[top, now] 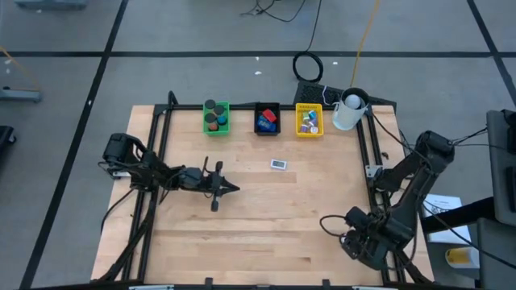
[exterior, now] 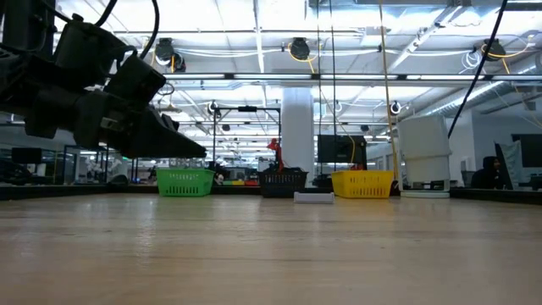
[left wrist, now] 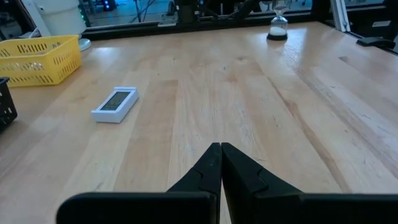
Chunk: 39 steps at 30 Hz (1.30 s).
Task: Pick & Place Office items
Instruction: Put the white hourglass into the green bin
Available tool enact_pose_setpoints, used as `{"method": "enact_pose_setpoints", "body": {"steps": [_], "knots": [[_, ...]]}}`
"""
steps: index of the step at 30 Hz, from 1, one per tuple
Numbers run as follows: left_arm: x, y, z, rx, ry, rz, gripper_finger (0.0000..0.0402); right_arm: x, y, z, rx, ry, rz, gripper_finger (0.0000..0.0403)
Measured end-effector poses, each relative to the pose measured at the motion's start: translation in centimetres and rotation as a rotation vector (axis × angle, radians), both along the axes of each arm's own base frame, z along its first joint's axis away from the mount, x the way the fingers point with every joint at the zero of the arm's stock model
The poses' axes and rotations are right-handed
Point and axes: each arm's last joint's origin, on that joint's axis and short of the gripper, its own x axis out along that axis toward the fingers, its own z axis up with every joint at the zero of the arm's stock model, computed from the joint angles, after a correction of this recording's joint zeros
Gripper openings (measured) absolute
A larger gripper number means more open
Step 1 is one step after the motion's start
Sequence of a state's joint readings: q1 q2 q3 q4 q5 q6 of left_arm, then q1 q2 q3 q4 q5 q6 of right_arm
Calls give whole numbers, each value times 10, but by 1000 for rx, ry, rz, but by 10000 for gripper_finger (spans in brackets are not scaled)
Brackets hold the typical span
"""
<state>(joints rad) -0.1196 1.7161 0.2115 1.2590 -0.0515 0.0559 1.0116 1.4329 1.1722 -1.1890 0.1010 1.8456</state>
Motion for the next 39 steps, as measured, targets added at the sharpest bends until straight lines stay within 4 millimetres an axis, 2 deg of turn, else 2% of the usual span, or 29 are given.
{"method": "enact_pose_setpoints", "body": {"steps": [7, 16, 22, 26, 32, 39], "knots": [[0, 0, 0, 2, 1, 0, 17, 11, -1, -9, -24, 49, 19, 318], [0, 0, -1, 1, 8, 0, 17, 12, -3, -11, -21, 79, 5, 318], [0, 0, -1, 0, 9, 0, 17, 8, -5, -36, 24, 144, 11, 318], [0, 0, -1, 0, 9, 0, 17, 8, -5, -44, 35, 133, 45, 316], [0, 0, -1, 0, 9, 0, 17, 8, -5, -44, 35, 133, 54, 279], [0, 0, -1, -3, 9, 1, 17, 14, -11, -40, 49, 119, 81, 212]]}}
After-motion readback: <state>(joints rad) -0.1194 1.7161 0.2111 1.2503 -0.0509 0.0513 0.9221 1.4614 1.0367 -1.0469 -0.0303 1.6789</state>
